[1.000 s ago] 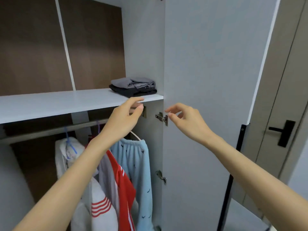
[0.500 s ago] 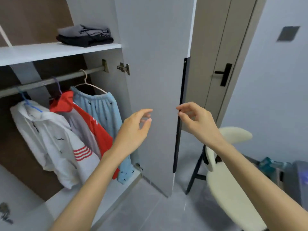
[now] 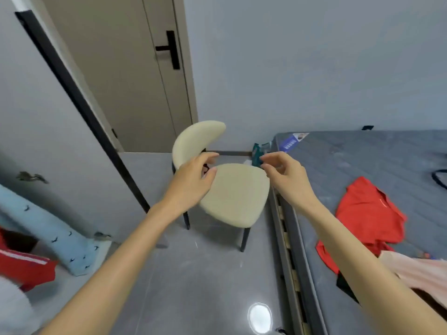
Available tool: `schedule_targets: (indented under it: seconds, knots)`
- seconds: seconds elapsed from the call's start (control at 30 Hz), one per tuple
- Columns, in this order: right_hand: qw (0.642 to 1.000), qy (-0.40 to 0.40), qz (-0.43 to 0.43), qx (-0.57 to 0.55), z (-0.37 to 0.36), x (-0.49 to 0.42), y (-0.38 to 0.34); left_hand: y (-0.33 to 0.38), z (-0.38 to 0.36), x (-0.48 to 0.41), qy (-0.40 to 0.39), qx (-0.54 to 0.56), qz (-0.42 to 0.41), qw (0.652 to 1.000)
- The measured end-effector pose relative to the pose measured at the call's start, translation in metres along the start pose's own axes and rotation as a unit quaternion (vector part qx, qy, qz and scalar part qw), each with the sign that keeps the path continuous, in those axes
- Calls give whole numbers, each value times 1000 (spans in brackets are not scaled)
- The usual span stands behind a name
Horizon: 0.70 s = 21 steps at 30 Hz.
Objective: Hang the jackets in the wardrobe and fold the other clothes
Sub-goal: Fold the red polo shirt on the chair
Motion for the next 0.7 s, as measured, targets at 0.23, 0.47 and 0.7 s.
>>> schedule_targets:
  seconds: [0.23, 0.47, 0.7]
  knots:
    - [994, 87, -64, 28, 143, 16, 90, 103, -136, -55, -97, 9, -41, 994]
    - [971, 174, -160, 29, 259, 37, 189, 182, -270, -97, -215, -48, -111, 969]
    - [931, 202, -300, 40, 322, 51, 296, 227, -404, -138, -334, -76, -158, 926]
Point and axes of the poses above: each hand's wrist, its own x-axis away from the middle knuckle, its own z-axis out of the back of the hand, y = z × x, the point moved 5 cm from there along -x, towards the middle knuckle, and after that the axes turned 15 degrees about -x, right-handed, at the moved point
